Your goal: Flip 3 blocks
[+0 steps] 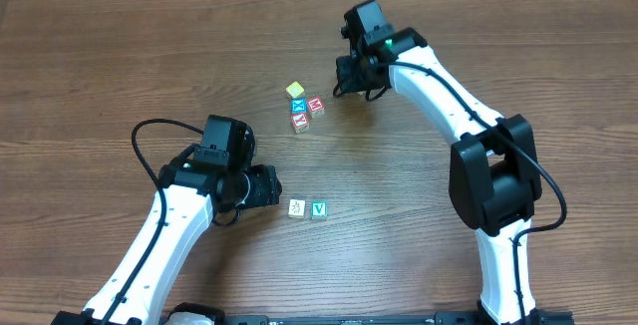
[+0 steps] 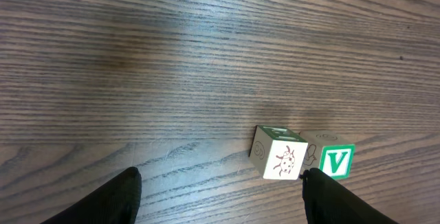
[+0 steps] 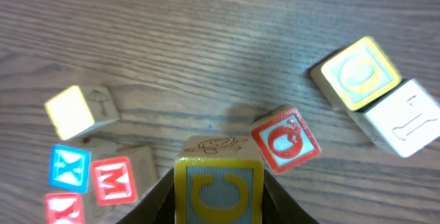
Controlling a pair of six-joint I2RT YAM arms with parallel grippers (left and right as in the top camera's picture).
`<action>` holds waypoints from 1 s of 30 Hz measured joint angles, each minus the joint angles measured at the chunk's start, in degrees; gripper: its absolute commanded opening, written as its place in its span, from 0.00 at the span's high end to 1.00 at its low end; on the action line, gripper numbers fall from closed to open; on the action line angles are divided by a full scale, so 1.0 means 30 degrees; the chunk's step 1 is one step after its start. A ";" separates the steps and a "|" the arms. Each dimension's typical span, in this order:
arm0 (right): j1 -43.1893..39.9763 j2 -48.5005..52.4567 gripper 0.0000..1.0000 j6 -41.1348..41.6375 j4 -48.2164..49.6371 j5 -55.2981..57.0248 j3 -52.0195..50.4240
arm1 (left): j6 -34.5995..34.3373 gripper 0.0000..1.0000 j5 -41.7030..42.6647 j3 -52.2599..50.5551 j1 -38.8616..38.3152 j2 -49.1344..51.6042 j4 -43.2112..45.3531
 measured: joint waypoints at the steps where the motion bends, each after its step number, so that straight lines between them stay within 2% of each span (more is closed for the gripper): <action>1: 0.0000 -0.0007 0.73 0.0007 -0.0466 -0.0007 0.0335 | 0.0000 0.32 0.0000 0.0000 0.0000 0.0000 0.0015; 7: 0.0000 -0.0743 0.88 0.0036 -0.3912 0.0036 0.1683 | 0.0007 0.31 0.0087 0.0000 0.0000 0.0000 0.0372; 12: 0.0000 -0.3045 0.93 0.0474 -0.6972 0.0051 0.1683 | 0.0007 0.31 0.0372 0.0036 0.0000 0.0000 0.0568; 19: 0.0714 -0.6900 0.96 0.1064 -0.8932 0.0503 0.1392 | 0.0000 0.30 0.0605 0.0058 0.0000 0.0000 0.0576; 23: 0.2375 -0.9304 0.96 0.1982 -0.8408 0.1370 -0.1290 | 0.0000 0.30 0.0918 0.0073 0.0000 0.0000 0.0576; 30: 0.5093 -1.3194 0.93 0.4204 -0.5144 0.1661 -0.9464 | 0.0000 0.29 0.1239 0.0087 0.0000 0.0000 0.0495</action>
